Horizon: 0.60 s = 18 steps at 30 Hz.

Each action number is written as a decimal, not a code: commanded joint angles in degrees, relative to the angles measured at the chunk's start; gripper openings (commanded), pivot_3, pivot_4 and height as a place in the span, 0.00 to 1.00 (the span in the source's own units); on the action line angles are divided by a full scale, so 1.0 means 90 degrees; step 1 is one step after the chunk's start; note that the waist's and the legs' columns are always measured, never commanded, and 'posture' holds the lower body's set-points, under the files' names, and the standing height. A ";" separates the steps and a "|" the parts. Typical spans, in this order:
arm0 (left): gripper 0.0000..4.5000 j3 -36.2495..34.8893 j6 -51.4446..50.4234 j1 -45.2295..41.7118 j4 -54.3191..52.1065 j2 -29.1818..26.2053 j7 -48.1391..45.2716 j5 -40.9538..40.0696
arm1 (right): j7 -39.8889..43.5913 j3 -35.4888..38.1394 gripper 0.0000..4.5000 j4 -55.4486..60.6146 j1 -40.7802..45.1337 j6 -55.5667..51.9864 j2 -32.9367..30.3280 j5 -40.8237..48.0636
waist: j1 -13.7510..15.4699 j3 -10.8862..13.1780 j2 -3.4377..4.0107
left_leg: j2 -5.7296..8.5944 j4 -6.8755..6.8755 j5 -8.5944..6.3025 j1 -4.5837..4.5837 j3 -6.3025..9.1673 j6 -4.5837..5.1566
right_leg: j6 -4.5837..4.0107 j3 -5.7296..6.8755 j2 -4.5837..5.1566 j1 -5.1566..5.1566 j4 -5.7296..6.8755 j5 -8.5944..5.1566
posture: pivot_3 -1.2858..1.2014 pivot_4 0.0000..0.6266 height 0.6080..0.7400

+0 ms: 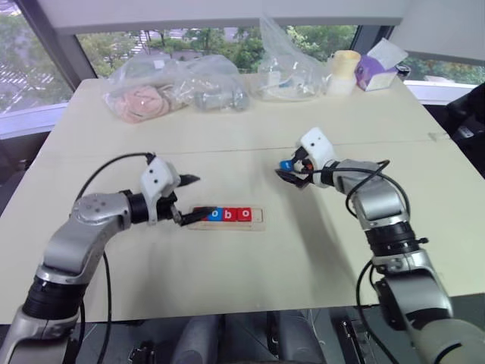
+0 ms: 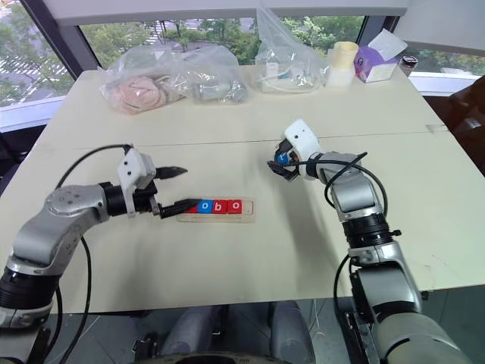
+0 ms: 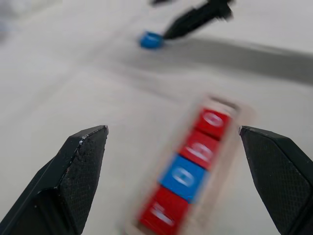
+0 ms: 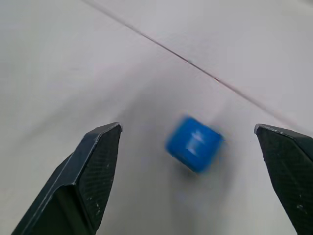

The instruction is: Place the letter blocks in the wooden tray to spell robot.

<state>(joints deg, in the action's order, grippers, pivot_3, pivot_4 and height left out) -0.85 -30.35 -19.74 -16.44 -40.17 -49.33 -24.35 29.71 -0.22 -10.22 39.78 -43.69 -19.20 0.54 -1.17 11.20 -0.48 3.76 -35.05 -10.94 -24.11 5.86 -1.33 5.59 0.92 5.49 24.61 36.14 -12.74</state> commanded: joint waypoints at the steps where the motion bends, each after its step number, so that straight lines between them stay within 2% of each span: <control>1: 1.00 -0.0079 -0.0017 -0.0096 -0.0158 0.0064 0.0162 0.0003 | -0.0815 0.0296 0.98 0.0440 -0.0027 -0.0446 0.0508 0.0135 | -0.0002 0.0000 0.0000 | -0.0001 0.0003 0.0000 0.0002 -0.0001 0.0000 | 0.0000 -0.0001 -0.0002 0.0001 0.0001 0.0000 | 0.52 0.24 1.00; 8: 1.00 -0.0066 -0.0381 -0.0230 -0.0260 0.0296 0.0457 -0.0123 | -0.1822 0.0407 0.98 -0.0092 0.0006 -0.0202 0.1237 0.0117 | 0.0041 0.0000 0.0000 | 0.0001 -0.0008 0.0001 0.0010 0.0000 0.0000 | -0.0001 -0.0002 -0.0008 -0.0016 -0.0001 -0.0001 | 0.52 0.24 1.00; 11: 1.00 -0.0049 -0.0450 -0.0137 -0.0342 0.0280 0.0454 -0.0110 | -0.2066 0.0328 0.98 -0.0336 0.0002 0.0050 0.1293 0.0022 | 0.0018 0.0000 0.0001 | 0.0001 -0.0008 0.0001 0.0011 -0.0001 0.0000 | 0.0000 -0.0003 -0.0009 -0.0015 0.0000 0.0000 | 0.52 0.24 1.00; 12: 1.00 -0.0064 -0.0465 -0.0106 -0.0355 0.0272 0.0450 -0.0100 | -0.2104 0.0303 0.86 -0.0365 -0.0004 0.0088 0.1294 0.0018 | 0.0016 0.0000 0.0000 | 0.0001 -0.0007 0.0001 0.0011 -0.0002 0.0000 | 0.0000 -0.0004 -0.0009 -0.0015 0.0000 0.0000 | 0.52 0.24 1.00; 13: 1.00 -0.0081 -0.0485 -0.0081 -0.0369 0.0264 0.0449 -0.0097 | -0.2160 0.0304 0.80 -0.0368 -0.0007 0.0098 0.1304 0.0025 | 0.0013 0.0000 0.0000 | 0.0000 -0.0007 0.0001 0.0013 -0.0003 0.0000 | 0.0000 -0.0004 -0.0009 -0.0015 0.0000 0.0000 | 0.52 0.24 1.00; 17: 1.00 -0.0133 -0.0525 -0.0017 -0.0387 0.0246 0.0455 -0.0097 | -0.2295 0.0246 0.33 -0.0342 0.0007 0.0156 0.1298 0.0009 | 0.0007 0.0000 0.0000 | -0.0002 -0.0006 0.0001 0.0014 -0.0004 0.0000 | 0.0000 -0.0006 -0.0012 -0.0015 0.0000 0.0000 | 0.52 0.24 1.00; 18: 1.00 -0.0133 -0.0530 -0.0009 -0.0391 0.0249 0.0458 -0.0096 | -0.2330 0.0239 0.25 -0.0358 0.0012 0.0187 0.1292 0.0001 | 0.0007 0.0000 0.0001 | -0.0003 -0.0006 0.0001 0.0014 -0.0004 0.0000 | 0.0000 -0.0006 -0.0013 -0.0015 0.0000 0.0000 | 0.52 0.24 1.00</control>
<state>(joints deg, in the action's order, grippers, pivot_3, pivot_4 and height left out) -0.82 -35.14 -19.83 -18.17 -37.42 -45.46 -24.52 9.35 2.13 -14.07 38.83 -43.27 -7.71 0.75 -1.11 11.20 -0.48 3.73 -35.10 -10.93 -23.98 5.83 -1.32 5.59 0.86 5.37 24.48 36.14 -12.75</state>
